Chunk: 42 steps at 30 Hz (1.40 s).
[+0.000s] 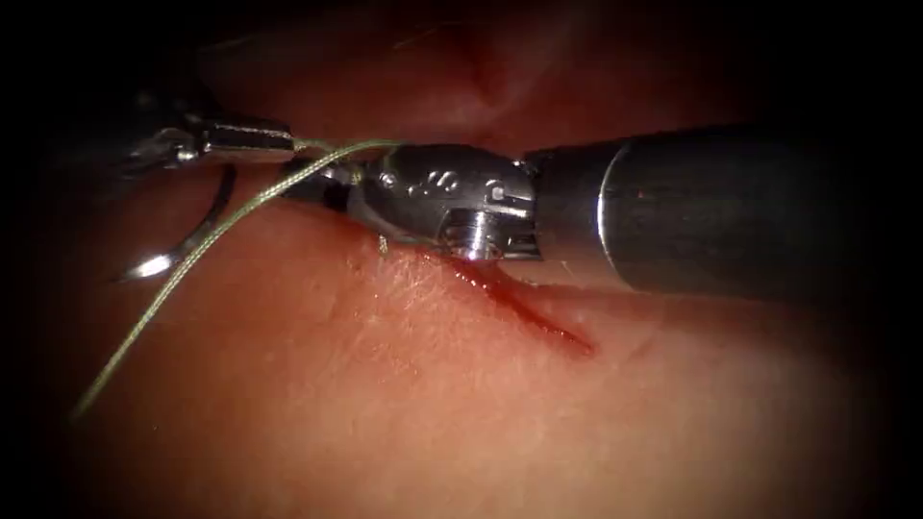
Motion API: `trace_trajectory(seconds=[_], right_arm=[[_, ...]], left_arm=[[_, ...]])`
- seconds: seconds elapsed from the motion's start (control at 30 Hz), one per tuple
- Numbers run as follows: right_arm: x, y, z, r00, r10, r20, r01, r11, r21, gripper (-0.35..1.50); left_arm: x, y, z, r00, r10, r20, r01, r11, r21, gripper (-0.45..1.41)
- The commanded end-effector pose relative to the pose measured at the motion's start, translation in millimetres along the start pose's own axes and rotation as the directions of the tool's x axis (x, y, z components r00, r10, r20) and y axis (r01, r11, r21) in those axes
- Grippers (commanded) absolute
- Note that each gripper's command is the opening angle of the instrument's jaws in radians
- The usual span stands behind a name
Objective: Wound Closure
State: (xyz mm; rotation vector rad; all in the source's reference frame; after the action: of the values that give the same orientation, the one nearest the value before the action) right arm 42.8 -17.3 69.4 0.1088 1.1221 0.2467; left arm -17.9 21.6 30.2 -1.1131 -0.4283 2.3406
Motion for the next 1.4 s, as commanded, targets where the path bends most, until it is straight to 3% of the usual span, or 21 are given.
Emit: trace_trajectory(seconds=[0.03,0.4,0.63,0.83,0.97,1.23,1.4], right_arm=[[-0.2,-0.7,0.0,0.999,0.044,0.001,-0.044,0.999,-0.001,1.48],[-1.6,-4.3,-11.5,1.0,0.027,0.0,-0.027,0.999,0.025,1.48],[-2.4,-5.0,-14.3,1.0,0.026,0.006,-0.026,1.0,0.015,1.48],[-2.0,-4.9,-13.2,1.0,0.029,0.01,-0.03,1.0,0.003,1.48],[-1.1,-4.1,-10.1,0.999,0.04,0.019,-0.04,0.999,-0.023,1.48],[-0.6,-3.8,-6.0,0.999,0.043,0.025,-0.042,0.999,-0.032,1.48],[-0.7,-4.4,-6.9,0.999,0.039,0.023,-0.039,0.999,-0.024,1.48]], left_arm=[[-0.1,-0.4,0.7,1.0,0.003,-0.002,-0.003,1.0,-0.003,-0.45],[-2.6,-2.7,-2.8,1.0,0.021,0.008,-0.021,1.0,0.016,-0.45],[-5.7,-4.9,-6.4,1.0,0.015,0.02,-0.016,0.998,0.056,-0.45],[-6.1,-5.4,-5.5,1.0,-0.002,0.009,0.001,0.997,0.076,-0.45],[-5.8,-4.5,-4.1,1.0,-0.005,0.002,0.005,0.998,0.06,-0.45],[-6.4,-5.1,-5.2,1.0,0.002,0.003,-0.002,0.999,0.051,-0.45],[-7.9,-6.3,-6.9,1.0,-0.007,0.01,0.006,0.997,0.077,-0.45]])
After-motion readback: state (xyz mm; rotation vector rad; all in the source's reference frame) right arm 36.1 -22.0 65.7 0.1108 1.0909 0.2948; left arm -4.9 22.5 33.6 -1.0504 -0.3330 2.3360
